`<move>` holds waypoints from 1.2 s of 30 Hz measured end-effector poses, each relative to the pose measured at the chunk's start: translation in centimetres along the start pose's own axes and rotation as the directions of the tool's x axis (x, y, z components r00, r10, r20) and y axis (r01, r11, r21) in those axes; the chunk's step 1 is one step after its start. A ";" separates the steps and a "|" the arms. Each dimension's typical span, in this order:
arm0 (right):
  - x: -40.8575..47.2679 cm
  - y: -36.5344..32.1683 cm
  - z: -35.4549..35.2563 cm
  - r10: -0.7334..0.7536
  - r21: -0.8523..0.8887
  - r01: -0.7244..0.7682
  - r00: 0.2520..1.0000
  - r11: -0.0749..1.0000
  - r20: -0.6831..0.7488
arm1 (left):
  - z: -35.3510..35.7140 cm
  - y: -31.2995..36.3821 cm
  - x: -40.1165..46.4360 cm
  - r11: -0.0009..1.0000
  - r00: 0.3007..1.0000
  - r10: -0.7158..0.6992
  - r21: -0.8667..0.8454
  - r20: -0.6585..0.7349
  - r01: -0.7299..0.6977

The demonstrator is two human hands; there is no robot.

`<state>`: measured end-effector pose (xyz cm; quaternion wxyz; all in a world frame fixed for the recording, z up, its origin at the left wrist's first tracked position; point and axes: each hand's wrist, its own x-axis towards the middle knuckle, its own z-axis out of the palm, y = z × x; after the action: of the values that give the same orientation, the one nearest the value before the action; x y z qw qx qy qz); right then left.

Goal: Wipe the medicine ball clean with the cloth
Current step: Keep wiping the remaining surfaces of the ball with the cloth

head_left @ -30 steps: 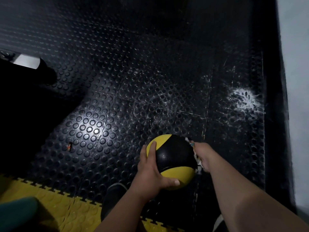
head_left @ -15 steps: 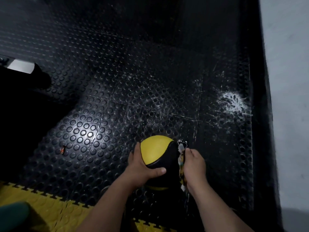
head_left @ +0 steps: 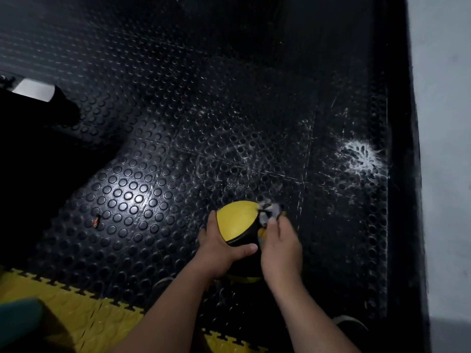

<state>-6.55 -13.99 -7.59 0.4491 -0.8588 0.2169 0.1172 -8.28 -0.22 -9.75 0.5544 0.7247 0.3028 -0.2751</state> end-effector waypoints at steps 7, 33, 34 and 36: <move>4.6 0.3 -0.3 0.102 -0.080 -0.094 0.989 0.992 0.109 | 0.2 -0.3 -0.6 1.000 1.000 0.017 -0.016 0.026 -0.017; -0.8 -3.2 1.8 -0.247 -0.454 0.333 0.939 0.826 0.238 | 0.8 -1.1 -0.4 0.998 0.997 0.064 0.002 -0.050 -0.064; -1.2 -2.7 1.8 -0.274 -0.446 0.361 0.929 0.819 0.247 | 0.7 -1.3 -0.5 0.997 0.996 0.072 0.007 -0.043 -0.072; 0.8 -1.7 1.4 -0.234 -0.424 0.327 0.938 0.844 0.256 | 0.8 -1.2 -1.0 0.997 0.997 0.070 0.019 -0.014 -0.070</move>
<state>-4.99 -12.22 -7.44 0.2638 -0.9473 0.0095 0.1814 -9.87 -0.91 -9.96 0.5550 0.7419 0.2785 -0.2531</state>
